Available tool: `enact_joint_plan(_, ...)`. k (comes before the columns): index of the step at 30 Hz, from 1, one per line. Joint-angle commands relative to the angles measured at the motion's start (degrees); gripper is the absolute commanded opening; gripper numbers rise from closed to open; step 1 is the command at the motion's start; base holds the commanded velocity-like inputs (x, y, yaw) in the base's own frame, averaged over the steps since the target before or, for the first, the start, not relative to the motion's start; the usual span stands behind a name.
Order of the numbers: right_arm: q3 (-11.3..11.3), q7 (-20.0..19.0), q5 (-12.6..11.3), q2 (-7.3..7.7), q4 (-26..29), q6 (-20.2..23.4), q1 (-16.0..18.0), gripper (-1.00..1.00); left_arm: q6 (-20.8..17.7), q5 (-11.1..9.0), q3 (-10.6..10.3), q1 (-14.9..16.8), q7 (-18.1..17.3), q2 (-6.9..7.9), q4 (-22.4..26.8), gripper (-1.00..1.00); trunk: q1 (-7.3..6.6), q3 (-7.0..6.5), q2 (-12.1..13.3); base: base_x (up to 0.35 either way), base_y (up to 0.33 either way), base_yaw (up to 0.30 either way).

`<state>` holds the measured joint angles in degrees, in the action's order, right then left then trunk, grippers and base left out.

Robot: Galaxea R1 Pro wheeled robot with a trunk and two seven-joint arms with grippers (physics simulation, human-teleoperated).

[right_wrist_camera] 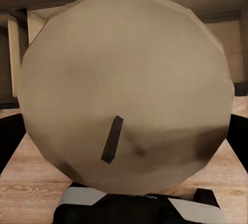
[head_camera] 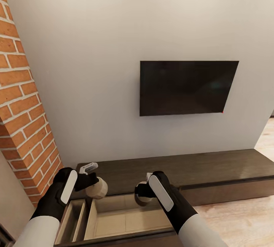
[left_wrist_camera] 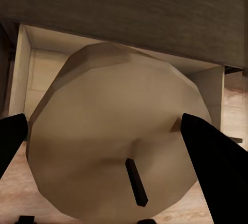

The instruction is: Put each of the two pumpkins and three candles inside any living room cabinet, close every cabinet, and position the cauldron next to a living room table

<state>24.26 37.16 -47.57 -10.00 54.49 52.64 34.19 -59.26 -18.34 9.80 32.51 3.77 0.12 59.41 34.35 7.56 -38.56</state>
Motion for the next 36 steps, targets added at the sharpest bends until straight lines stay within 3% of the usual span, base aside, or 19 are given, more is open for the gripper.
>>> enact_joint_plan(1, 0.00, 0.01, 0.00, 0.00, -0.03, -0.66, 0.00, -1.00, -0.03, 0.05, -0.04, 0.00, 0.01, -0.01, 0.00, -1.00, 0.00, 0.00, 0.00, 0.016, -0.009, 0.000)
enact_joint_plan(5, 0.00, -0.04, 0.02, 0.00, -0.24, -2.51, 0.00, -1.00, -0.10, 0.04, -0.12, 0.01, -0.03, -0.15, -0.03, -1.00, 0.00, 0.00, 0.00, 0.007, -0.004, 0.000)
enact_joint_plan(14, 0.06, -0.59, -0.06, 0.00, -0.70, -3.09, -0.08, -1.00, 0.41, 0.06, -0.06, 0.01, 0.25, -0.22, -3.62, -1.00, 1.98, 1.62, -3.61, 0.000, 0.000, 0.000)
enact_joint_plan(22, 0.53, -6.45, 0.65, 0.00, -1.01, -4.37, -0.10, -1.00, 0.85, 0.51, 0.08, 0.01, 0.44, -0.21, -8.27, -1.00, 3.73, 3.05, -6.82, 0.000, 0.000, 0.000)
enact_joint_plan(27, 1.95, -6.51, 0.78, 0.00, -0.90, -4.72, -0.09, -1.00, 0.89, 0.65, 0.12, 0.03, 0.45, -0.21, -8.80, -1.00, 4.83, 3.95, -8.82, 0.000, 0.000, 0.000)
enact_joint_plan(36, 2.36, -6.40, 0.43, 0.00, -0.93, -6.40, -0.08, -1.00, 1.00, 0.67, 0.13, 0.04, 0.45, -0.21, -8.86, -1.00, 6.81, 5.37, -12.43, 0.000, 0.000, 0.166)
